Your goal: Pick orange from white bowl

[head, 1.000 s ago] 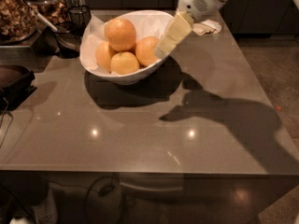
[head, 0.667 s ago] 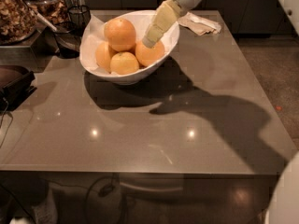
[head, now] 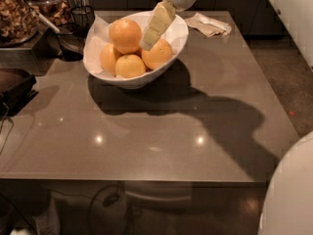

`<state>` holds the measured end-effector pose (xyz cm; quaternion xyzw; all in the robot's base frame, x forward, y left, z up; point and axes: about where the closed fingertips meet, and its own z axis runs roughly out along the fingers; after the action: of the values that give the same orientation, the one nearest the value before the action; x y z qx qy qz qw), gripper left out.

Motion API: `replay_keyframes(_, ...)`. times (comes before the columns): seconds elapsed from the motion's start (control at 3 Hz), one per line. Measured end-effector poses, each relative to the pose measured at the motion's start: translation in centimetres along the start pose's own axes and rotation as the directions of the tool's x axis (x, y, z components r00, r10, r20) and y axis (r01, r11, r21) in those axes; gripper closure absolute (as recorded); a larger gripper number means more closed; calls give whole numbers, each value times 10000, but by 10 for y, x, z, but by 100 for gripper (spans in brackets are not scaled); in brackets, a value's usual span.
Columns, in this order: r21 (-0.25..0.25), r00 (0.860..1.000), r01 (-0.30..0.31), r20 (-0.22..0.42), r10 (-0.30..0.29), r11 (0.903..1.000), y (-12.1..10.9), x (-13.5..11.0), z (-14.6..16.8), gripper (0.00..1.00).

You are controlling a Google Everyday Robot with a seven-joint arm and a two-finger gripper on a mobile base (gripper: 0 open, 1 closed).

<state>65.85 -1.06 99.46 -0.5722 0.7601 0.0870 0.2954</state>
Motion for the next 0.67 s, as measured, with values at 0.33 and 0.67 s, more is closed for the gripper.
replay_keyframes(0.33, -44, 9996, -271, 123, 271, 9996, -8, -4, 12, 0)
replay_keyframes(0.67, -204, 9994, -315, 133, 318, 9993, -14, -8, 24, 2)
